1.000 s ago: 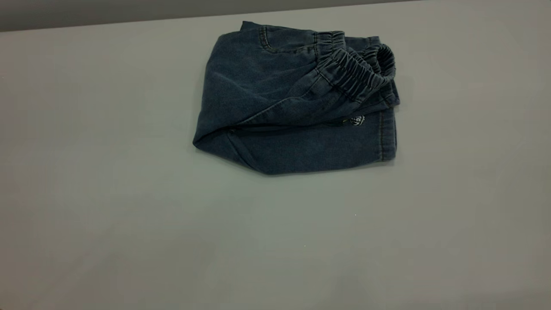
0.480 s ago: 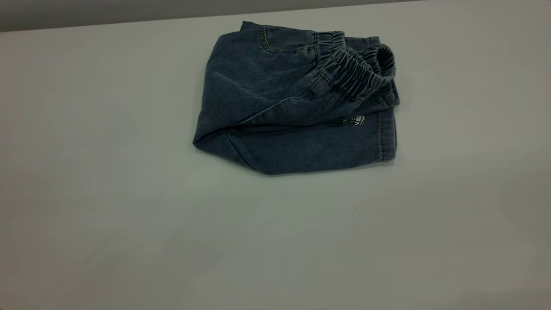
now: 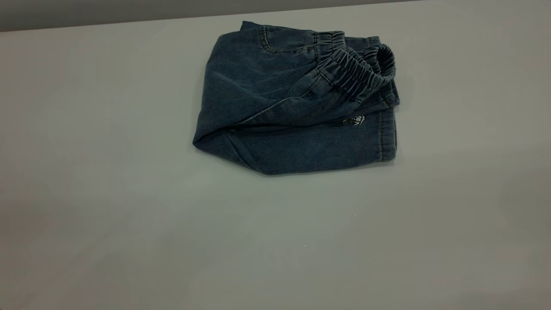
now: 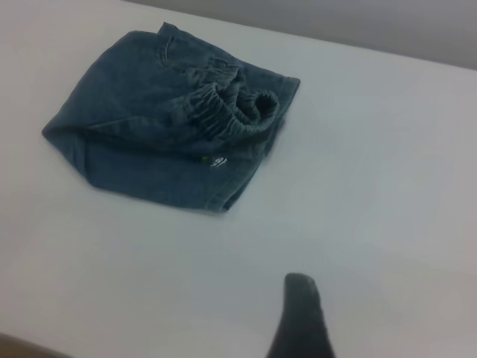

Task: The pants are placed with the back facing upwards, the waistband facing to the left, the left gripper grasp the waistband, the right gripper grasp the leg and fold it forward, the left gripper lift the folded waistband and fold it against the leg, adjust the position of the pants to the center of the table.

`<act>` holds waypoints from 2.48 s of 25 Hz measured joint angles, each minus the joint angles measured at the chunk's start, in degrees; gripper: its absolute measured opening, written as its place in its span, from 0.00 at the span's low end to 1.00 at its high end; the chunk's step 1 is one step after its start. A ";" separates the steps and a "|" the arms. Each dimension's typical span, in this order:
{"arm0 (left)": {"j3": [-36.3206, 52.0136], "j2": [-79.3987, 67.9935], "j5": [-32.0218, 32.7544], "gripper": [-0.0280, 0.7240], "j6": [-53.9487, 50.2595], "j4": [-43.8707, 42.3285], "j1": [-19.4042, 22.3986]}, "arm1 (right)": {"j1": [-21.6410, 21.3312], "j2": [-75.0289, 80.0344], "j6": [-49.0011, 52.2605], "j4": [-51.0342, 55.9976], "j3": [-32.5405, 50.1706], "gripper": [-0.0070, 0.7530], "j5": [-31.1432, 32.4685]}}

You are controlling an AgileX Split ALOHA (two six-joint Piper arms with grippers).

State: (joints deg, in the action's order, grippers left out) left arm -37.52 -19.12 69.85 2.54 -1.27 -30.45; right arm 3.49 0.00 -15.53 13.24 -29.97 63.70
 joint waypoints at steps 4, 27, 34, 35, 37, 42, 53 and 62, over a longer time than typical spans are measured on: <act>0.97 0.00 0.06 0.71 0.00 0.06 0.00 | 0.00 0.00 0.01 0.19 0.00 0.61 -0.60; 8.67 0.00 -7.40 0.71 0.10 4.39 0.00 | 0.00 0.00 0.28 0.48 -0.05 0.61 -0.23; 8.67 0.00 -8.23 0.71 0.12 4.39 0.00 | 0.00 0.00 0.40 0.54 -0.05 0.61 -0.23; 8.67 0.00 -8.18 0.71 0.12 4.39 0.00 | 0.00 0.00 0.40 0.54 -0.05 0.61 -0.23; 8.67 0.00 -8.18 0.71 0.12 4.39 0.00 | 0.00 0.00 0.40 0.54 -0.05 0.61 -0.23; 8.67 0.00 -8.07 0.71 0.12 4.39 0.00 | 0.00 0.00 0.42 0.54 -0.05 0.61 -0.23; 8.62 1.71 -8.01 0.71 0.12 4.33 11.60 | 0.00 0.00 0.42 0.44 -0.05 0.61 -0.23; 8.62 12.32 -7.76 0.71 0.12 4.33 31.51 | 0.00 0.00 0.42 0.50 -0.05 0.61 -0.23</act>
State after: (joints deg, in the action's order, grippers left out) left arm -28.90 -6.80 62.09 2.66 3.06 1.06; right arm 3.49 0.00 -15.11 13.73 -30.02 63.47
